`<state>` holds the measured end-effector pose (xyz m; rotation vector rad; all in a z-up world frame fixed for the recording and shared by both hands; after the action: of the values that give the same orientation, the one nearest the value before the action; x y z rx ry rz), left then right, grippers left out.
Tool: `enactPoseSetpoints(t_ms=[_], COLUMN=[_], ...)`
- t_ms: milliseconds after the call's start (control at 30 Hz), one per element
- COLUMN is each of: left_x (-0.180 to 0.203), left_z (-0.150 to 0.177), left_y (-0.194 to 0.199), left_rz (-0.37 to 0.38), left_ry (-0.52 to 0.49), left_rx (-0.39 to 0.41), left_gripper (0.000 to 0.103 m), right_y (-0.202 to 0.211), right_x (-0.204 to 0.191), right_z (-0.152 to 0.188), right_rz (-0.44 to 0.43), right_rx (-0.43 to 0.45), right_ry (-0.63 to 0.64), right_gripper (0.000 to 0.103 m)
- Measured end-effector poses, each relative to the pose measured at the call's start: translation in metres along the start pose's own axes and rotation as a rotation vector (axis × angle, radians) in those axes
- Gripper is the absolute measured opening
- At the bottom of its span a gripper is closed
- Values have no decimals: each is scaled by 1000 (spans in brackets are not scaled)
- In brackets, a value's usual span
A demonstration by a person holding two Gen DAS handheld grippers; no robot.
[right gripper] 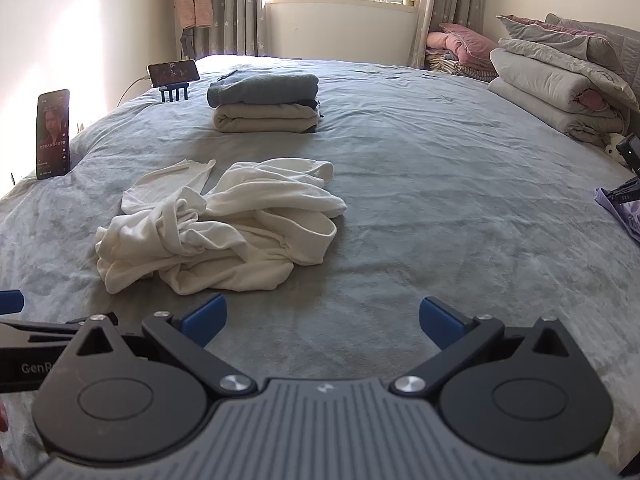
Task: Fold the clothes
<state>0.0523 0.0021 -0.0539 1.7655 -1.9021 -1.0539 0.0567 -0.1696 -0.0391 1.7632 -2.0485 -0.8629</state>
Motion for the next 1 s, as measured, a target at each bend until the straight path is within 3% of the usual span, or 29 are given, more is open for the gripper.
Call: enactPoseSetpoints(t_ms=[1000], left_x=[0], left_z=[2], left_y=[1], left_rz=[6], left_ry=[-5], left_rx=[2], left_gripper=[103], right_y=[-1], right_x=[-2], right_z=[1], right_rz=[3], right_rx=[-3], right_ry=[9], right_gripper=[103])
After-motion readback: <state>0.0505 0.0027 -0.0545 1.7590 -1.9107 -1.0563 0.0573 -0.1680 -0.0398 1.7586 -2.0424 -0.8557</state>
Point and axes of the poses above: each gripper's, at about its wrist camera, not at the fingertips, and y roughly against the way its jaws point, x to its right, z to its underside, the point moved 8 cm from there along -y, roughly the way its jaws point, and after that the axes turned 13 degrees about -y, right-handed, at the moved point
